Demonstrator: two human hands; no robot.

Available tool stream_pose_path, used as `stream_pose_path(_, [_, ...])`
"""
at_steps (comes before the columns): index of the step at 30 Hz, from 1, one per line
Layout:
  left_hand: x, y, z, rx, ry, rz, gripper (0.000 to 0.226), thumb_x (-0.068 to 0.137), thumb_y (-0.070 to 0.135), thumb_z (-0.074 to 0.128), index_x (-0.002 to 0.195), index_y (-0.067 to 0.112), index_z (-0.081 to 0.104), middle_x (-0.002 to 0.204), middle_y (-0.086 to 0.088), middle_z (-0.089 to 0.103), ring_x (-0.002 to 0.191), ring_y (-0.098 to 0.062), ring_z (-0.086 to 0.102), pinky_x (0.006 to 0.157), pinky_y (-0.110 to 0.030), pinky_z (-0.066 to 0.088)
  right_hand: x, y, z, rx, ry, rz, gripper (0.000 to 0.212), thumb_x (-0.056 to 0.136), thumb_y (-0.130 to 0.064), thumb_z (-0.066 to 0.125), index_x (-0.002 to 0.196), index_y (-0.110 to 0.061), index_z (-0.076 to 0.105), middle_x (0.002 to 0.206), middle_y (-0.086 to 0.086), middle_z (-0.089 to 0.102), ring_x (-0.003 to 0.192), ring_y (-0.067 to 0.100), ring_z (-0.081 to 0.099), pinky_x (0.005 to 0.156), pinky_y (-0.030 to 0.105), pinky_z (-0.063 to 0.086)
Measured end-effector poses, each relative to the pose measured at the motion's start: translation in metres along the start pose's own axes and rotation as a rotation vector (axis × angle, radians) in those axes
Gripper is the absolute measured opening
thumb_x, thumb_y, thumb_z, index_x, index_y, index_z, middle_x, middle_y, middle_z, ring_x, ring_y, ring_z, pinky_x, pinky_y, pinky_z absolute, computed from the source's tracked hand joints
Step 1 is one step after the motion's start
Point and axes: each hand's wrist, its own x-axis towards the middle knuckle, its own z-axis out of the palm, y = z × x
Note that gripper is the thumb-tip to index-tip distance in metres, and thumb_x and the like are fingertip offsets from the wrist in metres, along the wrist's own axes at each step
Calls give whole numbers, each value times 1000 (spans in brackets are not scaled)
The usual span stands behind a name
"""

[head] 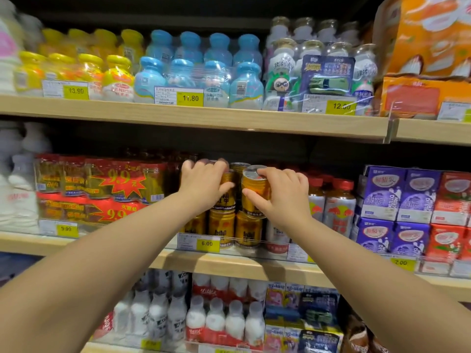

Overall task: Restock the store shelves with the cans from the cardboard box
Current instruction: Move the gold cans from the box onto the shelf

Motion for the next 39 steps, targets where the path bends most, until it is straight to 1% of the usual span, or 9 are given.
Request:
stream_pose_path(5, [-14, -2, 0, 33, 99, -13, 45, 83, 51, 58, 117, 22, 53, 115, -3, 58, 114, -26, 47, 91, -45, 36, 19, -8, 10, -116, -5, 45, 58, 84, -69, 37, 117, -23, 53, 105, 0, 65, 104, 24, 55, 91, 42, 34])
stream_pose_path(8, [-34, 1, 3, -123, 125, -79, 47, 85, 40, 60, 128, 24, 48, 130, -2, 49, 123, -25, 38, 98, -45, 34, 19, -10, 21, -194, -78, 52, 59, 87, -67, 33, 117, -21, 53, 111, 5, 65, 114, 28, 51, 96, 45, 31])
stream_pose_path(12, [-62, 7, 14, -221, 67, -80, 55, 88, 31, 58, 138, 25, 38, 139, 1, 42, 128, -19, 33, 102, -40, 33, 14, -6, 31, -267, -108, 73, 63, 89, -66, 27, 124, -20, 52, 125, 10, 60, 131, 30, 37, 100, 47, 23])
stream_pose_path(15, [-69, 7, 20, -250, 20, -98, 62, 88, 26, 58, 143, 23, 30, 145, 1, 35, 132, -20, 31, 105, -40, 32, 18, -5, 29, -286, -98, 34, 60, 90, -65, 30, 124, -22, 54, 140, 9, 48, 138, 28, 27, 103, 49, 22])
stream_pose_path(18, [-74, 10, 25, -310, -21, -143, 65, 89, 25, 59, 145, 23, 26, 150, 0, 29, 135, -21, 29, 107, -41, 32, 17, -1, 25, -254, -134, 4, 61, 88, -64, 36, 129, -21, 50, 137, 8, 49, 134, 28, 31, 103, 49, 23])
stream_pose_path(22, [-85, 17, 32, -339, -37, -113, 66, 90, 25, 56, 147, 26, 21, 157, 0, 14, 139, -21, 24, 107, -39, 31, 11, 4, 21, -245, -149, -54, 58, 85, -57, 52, 130, -21, 45, 130, 6, 54, 129, 27, 38, 101, 49, 26])
stream_pose_path(25, [-85, 18, 35, -352, -46, -115, 68, 90, 25, 56, 147, 26, 19, 158, 1, 8, 140, -22, 23, 107, -39, 32, 11, 5, 19, -258, -149, -49, 60, 85, -55, 55, 135, -24, 42, 136, 5, 51, 132, 28, 34, 103, 50, 26])
stream_pose_path(31, [-88, 19, 36, -407, -69, -126, 73, 89, 25, 57, 148, 26, 15, 158, 2, 10, 141, -21, 20, 108, -42, 29, 10, 2, 22, -253, -152, -49, 65, 87, -53, 54, 142, -25, 34, 137, 5, 50, 131, 28, 36, 102, 49, 26])
stream_pose_path(39, [-98, 16, 34, -539, -70, -133, 63, 88, 21, 58, 144, 22, 27, 153, -2, 23, 138, -18, 25, 107, -35, 29, 11, -5, 22, -302, -114, -17, 59, 85, -53, 57, 133, -22, 45, 128, 7, 55, 122, 30, 43, 99, 47, 30])
